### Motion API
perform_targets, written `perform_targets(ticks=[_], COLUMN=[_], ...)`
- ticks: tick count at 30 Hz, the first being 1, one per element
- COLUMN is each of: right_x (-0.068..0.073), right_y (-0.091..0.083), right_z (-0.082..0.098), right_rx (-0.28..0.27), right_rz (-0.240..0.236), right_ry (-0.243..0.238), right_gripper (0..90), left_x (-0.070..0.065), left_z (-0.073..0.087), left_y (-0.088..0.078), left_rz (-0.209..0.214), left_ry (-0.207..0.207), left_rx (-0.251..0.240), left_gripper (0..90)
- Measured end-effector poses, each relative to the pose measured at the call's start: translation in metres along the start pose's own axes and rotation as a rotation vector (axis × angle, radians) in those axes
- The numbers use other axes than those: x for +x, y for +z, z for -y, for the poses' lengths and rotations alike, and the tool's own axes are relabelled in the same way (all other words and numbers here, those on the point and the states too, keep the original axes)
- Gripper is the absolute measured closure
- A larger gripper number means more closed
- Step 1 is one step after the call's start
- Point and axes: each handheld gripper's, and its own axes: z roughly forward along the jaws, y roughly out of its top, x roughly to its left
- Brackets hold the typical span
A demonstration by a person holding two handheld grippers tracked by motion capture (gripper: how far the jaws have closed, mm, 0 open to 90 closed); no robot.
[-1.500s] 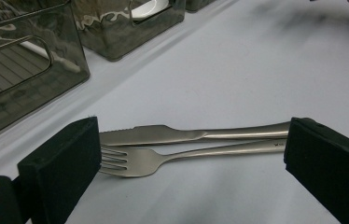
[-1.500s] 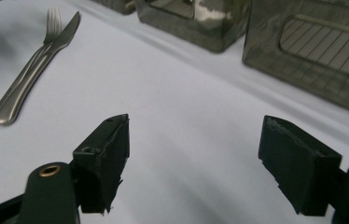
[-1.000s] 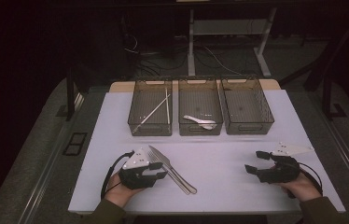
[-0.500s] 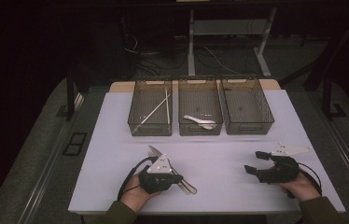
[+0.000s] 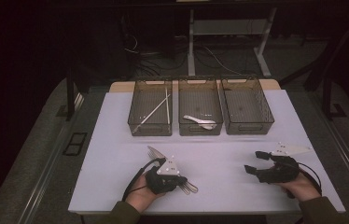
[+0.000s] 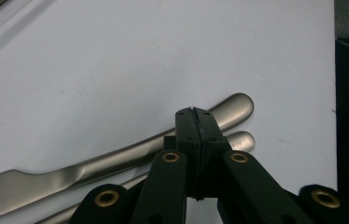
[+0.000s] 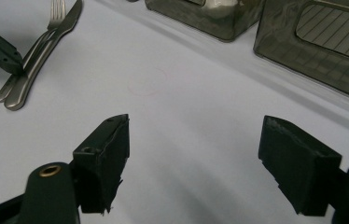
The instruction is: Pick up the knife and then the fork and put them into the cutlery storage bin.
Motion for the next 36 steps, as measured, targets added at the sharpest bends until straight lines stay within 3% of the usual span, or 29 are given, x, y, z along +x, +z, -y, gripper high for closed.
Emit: perform_targets(ticks=[5,10,14,20,26,30,36], right_x=[0.001,0.0,0.0,0.001,0.001,0.0,0.0], right_y=[0.0,-0.002,-0.001,0.0,0.001,0.0,0.0], right_z=[0.0,0.0,0.0,0.0,0.0,0.0,0.0], right_rx=[0.0,-0.006,-0.004,-0.002,-0.001,-0.003,-0.003], right_rz=[0.001,0.002,0.002,0.001,0.002,0.0,-0.002], right_ry=[0.0,0.005,0.004,0.003,0.003,0.006,0.004], right_gripper=[24.8,24.8,24.8,24.8,24.8,24.8,24.8], left_x=[0.004,-0.001,0.0,0.005,0.013,0.017,0.024], left_z=[-0.004,-0.001,-0.002,-0.004,-0.009,-0.014,-0.023], left_y=[0.005,0.001,0.002,0.006,0.011,0.016,0.026], left_rz=[0.0,0.019,0.017,-0.035,-0.054,-0.071,-0.1], left_ry=[-0.01,0.005,0.01,0.028,0.024,0.054,0.058], left_rx=[-0.01,0.039,0.037,0.036,0.024,0.035,0.038], left_gripper=[89.2,89.2,89.3,89.3,89.3,89.3,89.3])
